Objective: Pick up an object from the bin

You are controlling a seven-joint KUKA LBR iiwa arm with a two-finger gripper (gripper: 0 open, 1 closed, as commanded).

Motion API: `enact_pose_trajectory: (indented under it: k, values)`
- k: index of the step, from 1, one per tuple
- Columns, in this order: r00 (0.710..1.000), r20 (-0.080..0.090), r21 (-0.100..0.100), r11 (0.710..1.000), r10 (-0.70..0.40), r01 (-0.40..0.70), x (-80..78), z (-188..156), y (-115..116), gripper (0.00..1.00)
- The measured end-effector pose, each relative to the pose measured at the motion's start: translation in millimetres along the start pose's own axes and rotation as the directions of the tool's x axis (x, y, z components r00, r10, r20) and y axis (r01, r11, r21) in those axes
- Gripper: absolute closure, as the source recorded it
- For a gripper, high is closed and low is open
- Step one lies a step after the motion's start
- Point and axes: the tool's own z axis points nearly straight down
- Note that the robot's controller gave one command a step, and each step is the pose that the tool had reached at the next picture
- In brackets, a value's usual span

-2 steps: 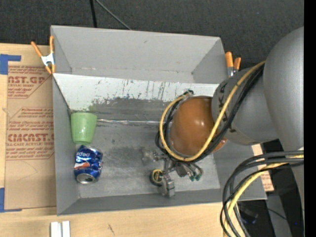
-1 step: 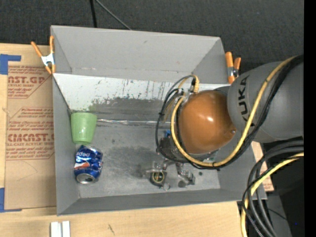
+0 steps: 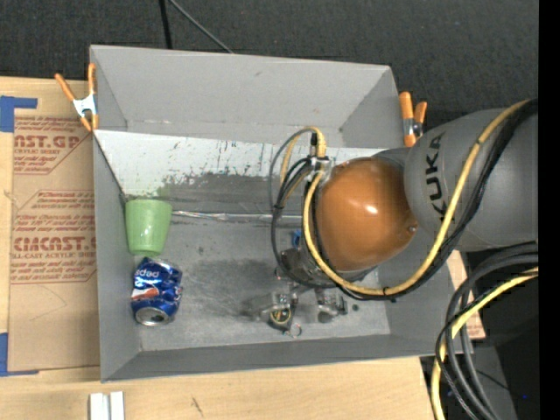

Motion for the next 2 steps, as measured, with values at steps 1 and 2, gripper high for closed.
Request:
enact_pose_trajectory:
  k: [1, 2]
  values:
    - [0.941, 0.001, -0.002, 0.941, -0.339, 0.339, -8.3, 30.7, -8.1, 0.0]
    - [0.942, 0.005, -0.003, 0.942, -0.337, 0.337, -9.9, 31.4, -7.0, 0.0]
